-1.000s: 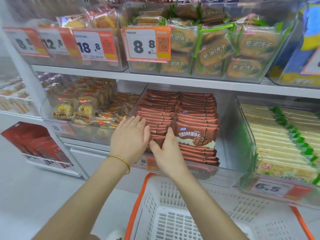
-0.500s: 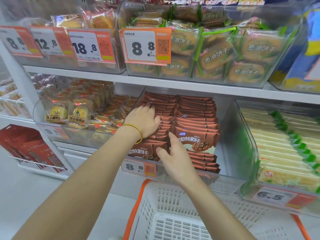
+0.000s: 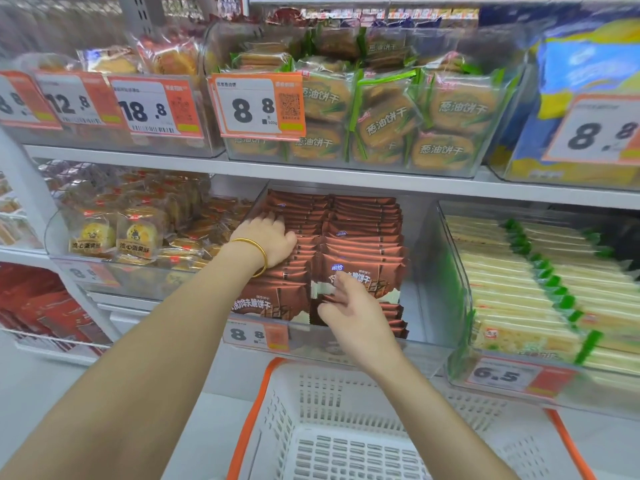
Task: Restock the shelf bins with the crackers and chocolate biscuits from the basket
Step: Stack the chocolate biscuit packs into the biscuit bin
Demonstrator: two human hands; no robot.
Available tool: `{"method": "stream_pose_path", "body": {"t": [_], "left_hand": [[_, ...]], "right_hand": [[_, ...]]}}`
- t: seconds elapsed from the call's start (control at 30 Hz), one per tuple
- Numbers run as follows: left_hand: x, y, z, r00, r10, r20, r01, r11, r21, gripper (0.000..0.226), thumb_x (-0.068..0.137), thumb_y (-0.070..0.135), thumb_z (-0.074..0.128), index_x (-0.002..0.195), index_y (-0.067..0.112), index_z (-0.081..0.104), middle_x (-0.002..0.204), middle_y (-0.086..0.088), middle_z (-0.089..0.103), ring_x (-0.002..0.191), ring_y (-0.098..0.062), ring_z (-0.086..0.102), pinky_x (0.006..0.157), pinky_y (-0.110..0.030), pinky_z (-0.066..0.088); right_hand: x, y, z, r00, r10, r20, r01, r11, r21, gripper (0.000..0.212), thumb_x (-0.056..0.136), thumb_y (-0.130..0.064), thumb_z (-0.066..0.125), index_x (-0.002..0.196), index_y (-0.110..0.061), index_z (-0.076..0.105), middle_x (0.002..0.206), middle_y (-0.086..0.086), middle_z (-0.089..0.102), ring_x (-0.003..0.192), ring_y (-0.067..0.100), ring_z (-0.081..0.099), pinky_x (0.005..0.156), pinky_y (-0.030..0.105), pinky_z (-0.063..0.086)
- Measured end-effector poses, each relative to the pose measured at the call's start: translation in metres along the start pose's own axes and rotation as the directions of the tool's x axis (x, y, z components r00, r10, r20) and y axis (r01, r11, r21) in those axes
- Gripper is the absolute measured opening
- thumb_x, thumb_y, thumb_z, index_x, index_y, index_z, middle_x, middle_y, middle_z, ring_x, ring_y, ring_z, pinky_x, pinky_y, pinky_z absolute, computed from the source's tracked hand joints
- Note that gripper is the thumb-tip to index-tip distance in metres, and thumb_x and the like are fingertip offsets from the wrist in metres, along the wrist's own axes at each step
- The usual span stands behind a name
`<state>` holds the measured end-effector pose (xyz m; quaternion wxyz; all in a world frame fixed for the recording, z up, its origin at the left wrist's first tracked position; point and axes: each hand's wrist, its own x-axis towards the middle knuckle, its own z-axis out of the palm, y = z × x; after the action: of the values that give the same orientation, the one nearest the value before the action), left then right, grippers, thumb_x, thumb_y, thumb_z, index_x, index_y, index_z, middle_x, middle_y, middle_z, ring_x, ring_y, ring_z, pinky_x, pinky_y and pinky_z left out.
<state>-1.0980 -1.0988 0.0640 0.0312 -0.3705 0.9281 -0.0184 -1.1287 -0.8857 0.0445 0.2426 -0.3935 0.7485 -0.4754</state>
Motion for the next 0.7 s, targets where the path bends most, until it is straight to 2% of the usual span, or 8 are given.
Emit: {"method": "stream_pose_path", "body": {"t": [0.1, 0.2, 0.27, 0.37, 0.43, 0.47, 0.57, 0.7], "left_hand": [[0.001, 0.000, 0.004, 1.000, -0.024, -0.010, 0.024, 1.000, -0.012, 0.054, 0.098, 0.036, 0.020, 0.140, 0.005, 0.035, 0.147, -0.018, 0.036, 0.134, -0.030, 0.034, 0.109, -0.038, 0.026], [-0.005, 0.000, -0.003, 0.999, -0.030, -0.029, 0.028, 0.998, -0.057, 0.051, 0.098, 0.034, 0.022, 0.135, 0.005, 0.041, 0.142, -0.018, 0.042, 0.129, -0.031, 0.040, 0.106, -0.038, 0.030], [-0.023, 0.005, -0.012, 0.985, 0.028, -0.172, -0.050, 0.990, -0.130, 0.050, 0.096, 0.034, 0.022, 0.128, 0.004, 0.048, 0.133, -0.018, 0.050, 0.122, -0.031, 0.045, 0.102, -0.039, 0.033], [-0.083, 0.033, -0.016, 0.802, 0.164, -0.574, -0.323, 0.928, -0.186, 0.040, 0.092, 0.032, 0.038, 0.114, 0.011, 0.062, 0.115, -0.008, 0.063, 0.107, -0.029, 0.055, 0.090, -0.040, 0.042], [-0.122, 0.054, -0.004, 0.671, 0.298, -0.678, -0.447, 0.893, -0.050, 0.028, 0.087, 0.034, 0.046, 0.093, 0.020, 0.069, 0.095, 0.001, 0.065, 0.092, -0.024, 0.055, 0.077, -0.037, 0.039], [-0.133, 0.061, 0.007, 0.649, 0.366, -0.667, -0.472, 0.881, 0.025, 0.026, 0.084, 0.036, 0.048, 0.084, 0.022, 0.070, 0.089, 0.003, 0.063, 0.088, -0.022, 0.051, 0.075, -0.036, 0.034], [-0.139, 0.070, 0.038, 0.708, 0.455, -0.541, -0.423, 0.886, 0.192, 0.023, 0.070, 0.040, 0.059, 0.070, 0.020, 0.070, 0.082, 0.001, 0.056, 0.085, -0.023, 0.041, 0.073, -0.035, 0.028], [-0.135, 0.070, 0.055, 0.741, 0.428, -0.518, -0.340, 0.904, 0.260, 0.007, 0.061, 0.018, 0.069, 0.059, 0.017, 0.062, 0.078, -0.004, 0.054, 0.080, -0.024, 0.039, 0.070, -0.037, 0.028]], "right_hand": [[-0.007, -0.001, -0.017, 0.999, -0.034, -0.041, 0.036, 0.998, 0.057, 0.050, 0.091, -0.002, 0.048, 0.107, -0.049, 0.043, 0.104, -0.034, 0.046, 0.101, -0.008, 0.050, 0.083, 0.001, 0.038], [-0.017, 0.010, -0.027, 0.995, -0.038, -0.096, 0.040, 0.999, 0.015, 0.047, 0.092, -0.003, 0.049, 0.134, -0.024, 0.047, 0.123, -0.016, 0.051, 0.115, 0.002, 0.050, 0.095, 0.013, 0.038], [-0.027, 0.019, -0.036, 0.988, -0.070, -0.136, 0.050, 0.988, -0.147, 0.043, 0.092, -0.005, 0.050, 0.133, -0.018, 0.051, 0.126, -0.007, 0.055, 0.115, 0.008, 0.053, 0.099, 0.022, 0.041], [-0.041, 0.034, -0.052, 0.968, -0.201, -0.148, 0.103, 0.863, -0.495, 0.027, 0.092, -0.014, 0.057, 0.117, -0.020, 0.063, 0.112, -0.007, 0.061, 0.107, 0.013, 0.054, 0.092, 0.027, 0.044], [-0.046, 0.042, -0.053, 0.959, -0.258, -0.118, 0.112, 0.727, -0.677, 0.019, 0.088, -0.023, 0.063, 0.107, -0.021, 0.068, 0.105, -0.005, 0.065, 0.103, 0.021, 0.054, 0.085, 0.034, 0.041], [-0.045, 0.045, -0.052, 0.963, -0.250, -0.100, 0.100, 0.675, -0.731, 0.017, 0.087, -0.026, 0.065, 0.103, -0.020, 0.069, 0.101, -0.003, 0.065, 0.101, 0.024, 0.055, 0.081, 0.035, 0.040], [-0.038, 0.054, -0.044, 0.966, -0.247, -0.082, 0.086, 0.601, -0.794, 0.012, 0.083, -0.027, 0.068, 0.090, -0.017, 0.069, 0.090, 0.001, 0.064, 0.092, 0.028, 0.055, 0.072, 0.033, 0.035], [-0.031, 0.066, -0.039, 0.937, -0.312, -0.158, 0.088, 0.647, -0.758, 0.010, 0.074, -0.021, 0.077, 0.074, -0.016, 0.068, 0.077, 0.000, 0.061, 0.078, 0.025, 0.053, 0.066, 0.030, 0.029]]}}
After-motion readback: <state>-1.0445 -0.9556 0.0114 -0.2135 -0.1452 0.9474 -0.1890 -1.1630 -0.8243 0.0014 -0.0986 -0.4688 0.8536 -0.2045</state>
